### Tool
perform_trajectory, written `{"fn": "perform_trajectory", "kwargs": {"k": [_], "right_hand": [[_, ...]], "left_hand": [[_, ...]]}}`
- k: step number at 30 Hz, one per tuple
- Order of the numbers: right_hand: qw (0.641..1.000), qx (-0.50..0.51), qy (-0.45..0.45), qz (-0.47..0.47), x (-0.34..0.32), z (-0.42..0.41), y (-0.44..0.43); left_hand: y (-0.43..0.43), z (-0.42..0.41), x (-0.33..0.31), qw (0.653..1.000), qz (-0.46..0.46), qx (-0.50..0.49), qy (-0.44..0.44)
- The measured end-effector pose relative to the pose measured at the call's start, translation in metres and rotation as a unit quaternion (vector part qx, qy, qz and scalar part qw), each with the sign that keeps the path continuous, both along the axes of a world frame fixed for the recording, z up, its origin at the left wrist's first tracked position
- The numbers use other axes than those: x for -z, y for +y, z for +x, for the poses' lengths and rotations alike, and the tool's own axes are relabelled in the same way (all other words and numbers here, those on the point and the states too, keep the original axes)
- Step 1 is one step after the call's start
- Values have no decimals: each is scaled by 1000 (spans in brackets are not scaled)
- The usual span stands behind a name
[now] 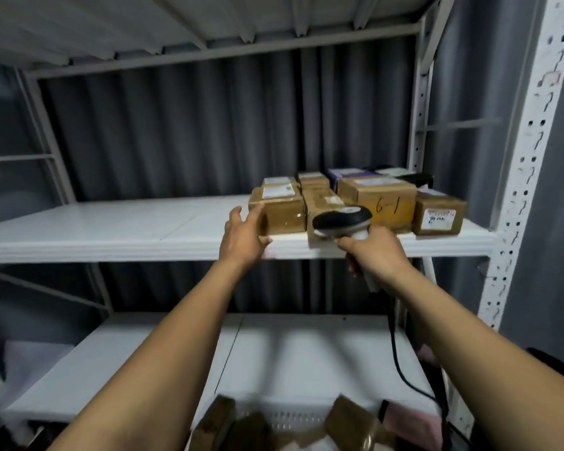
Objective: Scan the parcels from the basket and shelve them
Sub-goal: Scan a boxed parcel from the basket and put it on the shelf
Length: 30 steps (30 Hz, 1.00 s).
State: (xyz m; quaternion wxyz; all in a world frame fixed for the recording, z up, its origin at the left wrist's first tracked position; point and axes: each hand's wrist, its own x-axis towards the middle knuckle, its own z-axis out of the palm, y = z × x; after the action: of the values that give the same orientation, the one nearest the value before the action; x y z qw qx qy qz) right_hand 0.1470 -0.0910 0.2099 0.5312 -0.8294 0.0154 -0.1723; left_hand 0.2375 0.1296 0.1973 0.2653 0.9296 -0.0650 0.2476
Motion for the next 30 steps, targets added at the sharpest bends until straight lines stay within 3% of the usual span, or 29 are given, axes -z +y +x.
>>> {"fn": "perform_trajectory", "kwargs": {"k": [6,14,21,26,30], "right_hand": [[999,-28,30,-29,32,-49,12],[992,-64,103,-26,119,-97,46],[968,-87,197,-132,185,-112,76],[958,-97,236,-130,222,-118,82],[955,-77,245,-149,238,-123,74]], "left_hand": [[15,-62,54,997,41,34,60],[61,-132,180,975,96,20,200],[95,-171,280,940,63,22,334],[97,-185,331,906,34,24,422],[106,-179,365,891,-80,-12,448]]}}
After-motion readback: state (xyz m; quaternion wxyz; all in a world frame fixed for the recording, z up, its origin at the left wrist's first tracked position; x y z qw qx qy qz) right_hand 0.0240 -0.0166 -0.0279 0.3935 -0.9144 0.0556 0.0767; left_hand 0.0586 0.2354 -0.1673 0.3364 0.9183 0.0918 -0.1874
